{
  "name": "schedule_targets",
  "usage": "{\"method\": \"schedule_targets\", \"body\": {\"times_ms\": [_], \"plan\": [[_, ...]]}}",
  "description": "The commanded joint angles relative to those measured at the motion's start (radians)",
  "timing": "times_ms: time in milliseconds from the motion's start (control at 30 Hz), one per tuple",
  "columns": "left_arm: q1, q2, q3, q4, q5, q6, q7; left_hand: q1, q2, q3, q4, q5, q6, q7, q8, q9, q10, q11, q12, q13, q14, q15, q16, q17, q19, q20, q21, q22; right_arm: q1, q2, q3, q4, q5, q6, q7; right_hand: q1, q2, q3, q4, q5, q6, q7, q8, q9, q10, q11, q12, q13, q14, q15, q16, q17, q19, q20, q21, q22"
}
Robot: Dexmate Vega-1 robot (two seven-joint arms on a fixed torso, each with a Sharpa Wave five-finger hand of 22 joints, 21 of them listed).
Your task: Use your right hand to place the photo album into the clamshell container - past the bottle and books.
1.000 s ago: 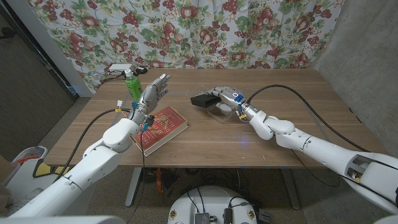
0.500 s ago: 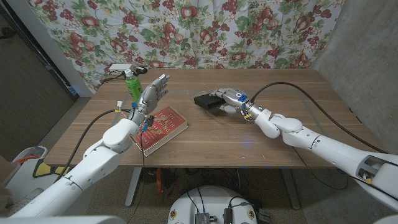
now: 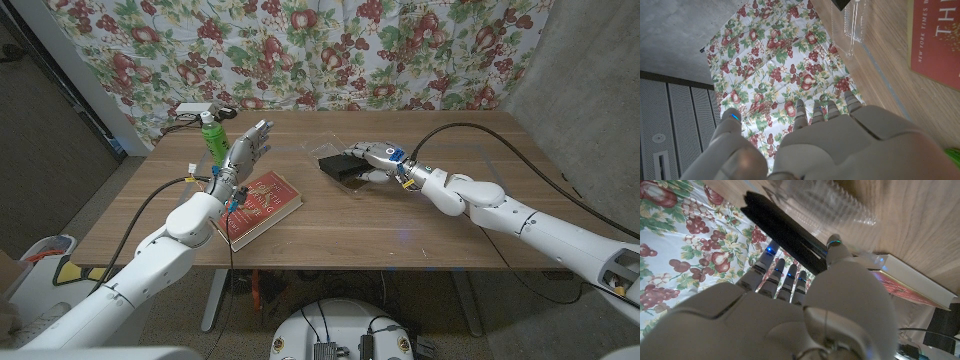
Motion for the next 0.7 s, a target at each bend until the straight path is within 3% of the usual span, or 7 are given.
{"method": "schedule_targets", "body": {"times_ms": [33,333,467,500,567,700], "plan": [[0.004,-0.006,0.000,0.013,-0.004,-0.022,-0.010,0.005,0.004,-0.004,0.001,0.001,0.009,-0.001,-0.004,0.004,0.003,0.002,0.004,0.002,-0.065,0.003,0.006,0.004,-0.001,-0.005,0.004,0.003,-0.004,-0.057,0.054,-0.086,0.004,0.048,0.153,-0.022,-0.003,-0.007,0.004,-0.004,-0.040,0.004,-0.013,-0.009,-0.041,0.011,-0.034,-0.017,-0.029,-0.091,-0.004,-0.023,-0.014,-0.021,-0.016,0.001],[0.005,-0.016,0.003,0.027,-0.004,-0.044,-0.015,0.006,0.004,-0.004,0.000,0.001,0.010,-0.001,-0.003,0.004,0.003,0.001,0.004,0.002,-0.066,0.002,0.005,0.004,0.000,-0.005,0.005,0.003,0.003,-0.089,0.092,-0.139,0.016,0.090,0.268,-0.057,-0.017,-0.014,0.008,-0.010,-0.133,0.014,-0.024,-0.032,-0.122,0.031,-0.108,-0.055,-0.123,-0.054,-0.009,-0.077,-0.065,0.007,-0.069,0.000],[0.005,-0.024,0.005,0.036,-0.002,-0.057,-0.016,0.006,0.004,-0.004,0.000,0.001,0.009,-0.001,-0.003,0.004,0.003,0.003,0.004,0.002,-0.066,0.003,0.005,0.004,0.000,-0.005,0.005,0.003,0.002,-0.093,0.116,-0.148,0.036,0.107,0.290,-0.082,-0.021,-0.023,0.018,-0.012,-0.147,0.016,-0.022,-0.037,-0.130,0.035,-0.119,-0.063,-0.134,-0.048,-0.004,-0.087,-0.068,0.011,-0.078,0.000],[0.005,-0.025,0.006,0.038,-0.001,-0.060,-0.017,0.006,0.004,-0.004,0.000,0.001,0.009,-0.001,-0.003,0.004,0.003,0.003,0.004,0.002,-0.066,0.002,0.005,0.004,0.000,-0.005,0.005,0.003,0.001,-0.093,0.122,-0.149,0.041,0.110,0.292,-0.092,-0.020,-0.025,0.023,-0.013,-0.148,0.018,-0.020,-0.039,-0.128,0.036,-0.121,-0.065,-0.134,-0.048,-0.002,-0.089,-0.068,0.012,-0.080,0.000],[0.004,-0.027,0.008,0.042,-0.002,-0.066,-0.021,0.006,0.004,-0.005,0.000,0.001,0.010,-0.001,-0.003,0.004,0.003,0.004,0.004,0.002,-0.066,0.003,0.005,0.004,0.000,-0.004,0.004,0.003,-0.002,-0.092,0.133,-0.148,0.052,0.118,0.290,-0.150,-0.006,-0.039,0.053,-0.014,-0.144,0.022,-0.011,-0.046,-0.118,0.040,-0.129,-0.077,-0.131,-0.045,0.009,-0.099,-0.064,0.017,-0.091,0.000],[0.003,-0.026,0.009,0.045,-0.002,-0.069,-0.026,0.006,0.004,-0.005,0.000,0.001,0.011,0.000,-0.003,0.004,0.004,0.002,0.004,0.002,-0.066,0.002,0.006,0.004,0.000,-0.005,0.005,0.003,-0.019,-0.089,0.152,-0.156,0.055,0.115,0.274,-0.180,0.001,-0.044,0.066,-0.013,-0.130,0.022,-0.003,-0.052,-0.095,0.043,-0.129,-0.085,-0.114,-0.049,0.018,-0.109,-0.052,0.019,-0.097,0.000]]}}
